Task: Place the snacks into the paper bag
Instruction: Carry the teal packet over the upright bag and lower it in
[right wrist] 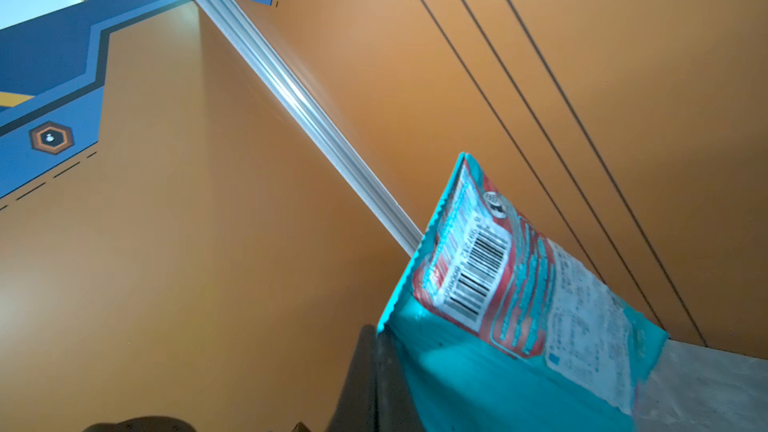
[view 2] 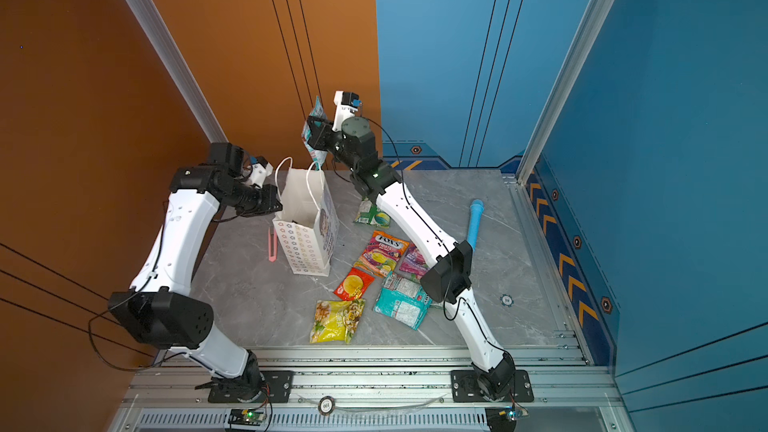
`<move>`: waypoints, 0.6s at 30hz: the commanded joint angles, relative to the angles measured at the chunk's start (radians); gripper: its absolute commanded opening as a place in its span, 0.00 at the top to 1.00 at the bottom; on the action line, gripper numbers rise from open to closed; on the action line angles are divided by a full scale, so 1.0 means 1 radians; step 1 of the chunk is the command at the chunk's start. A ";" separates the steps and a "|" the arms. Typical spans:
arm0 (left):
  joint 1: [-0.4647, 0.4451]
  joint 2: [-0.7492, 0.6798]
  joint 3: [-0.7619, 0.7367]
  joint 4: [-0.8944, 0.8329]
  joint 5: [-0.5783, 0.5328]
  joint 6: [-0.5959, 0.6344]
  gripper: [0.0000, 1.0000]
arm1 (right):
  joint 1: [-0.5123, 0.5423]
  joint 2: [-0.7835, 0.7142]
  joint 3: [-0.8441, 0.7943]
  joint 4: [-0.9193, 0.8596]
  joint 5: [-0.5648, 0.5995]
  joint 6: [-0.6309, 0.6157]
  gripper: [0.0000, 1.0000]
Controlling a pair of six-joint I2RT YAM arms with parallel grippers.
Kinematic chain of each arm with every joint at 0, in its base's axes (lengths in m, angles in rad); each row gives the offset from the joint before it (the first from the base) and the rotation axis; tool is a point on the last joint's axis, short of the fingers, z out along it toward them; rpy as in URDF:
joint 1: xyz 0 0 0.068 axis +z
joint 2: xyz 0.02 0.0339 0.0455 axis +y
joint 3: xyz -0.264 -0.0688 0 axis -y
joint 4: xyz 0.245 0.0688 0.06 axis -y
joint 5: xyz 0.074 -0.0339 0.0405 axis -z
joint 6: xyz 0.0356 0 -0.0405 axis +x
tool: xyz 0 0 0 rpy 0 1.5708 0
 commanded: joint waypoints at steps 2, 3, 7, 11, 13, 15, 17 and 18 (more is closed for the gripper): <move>-0.007 -0.006 0.013 -0.022 0.026 0.003 1.00 | 0.018 -0.066 0.035 0.014 -0.087 -0.031 1.00; -0.007 -0.005 0.013 -0.021 0.025 0.004 1.00 | 0.023 -0.071 0.033 0.004 -0.100 -0.038 1.00; -0.006 -0.004 0.011 -0.021 0.023 0.004 1.00 | 0.039 -0.101 0.025 -0.056 -0.142 -0.064 1.00; -0.003 -0.009 0.010 -0.022 0.017 0.001 1.00 | 0.052 -0.148 -0.038 -0.094 -0.149 -0.082 1.00; 0.000 -0.012 0.010 -0.021 0.016 0.001 1.00 | 0.056 -0.188 -0.101 -0.090 -0.152 -0.082 1.00; 0.002 -0.015 0.007 -0.022 0.014 -0.001 1.00 | 0.059 -0.225 -0.161 -0.092 -0.156 -0.082 1.00; 0.002 -0.016 0.004 -0.021 0.015 0.001 1.00 | 0.064 -0.257 -0.213 -0.093 -0.158 -0.086 1.00; 0.004 -0.016 0.001 -0.020 0.015 0.000 1.00 | 0.066 -0.260 -0.238 -0.097 -0.158 -0.089 1.00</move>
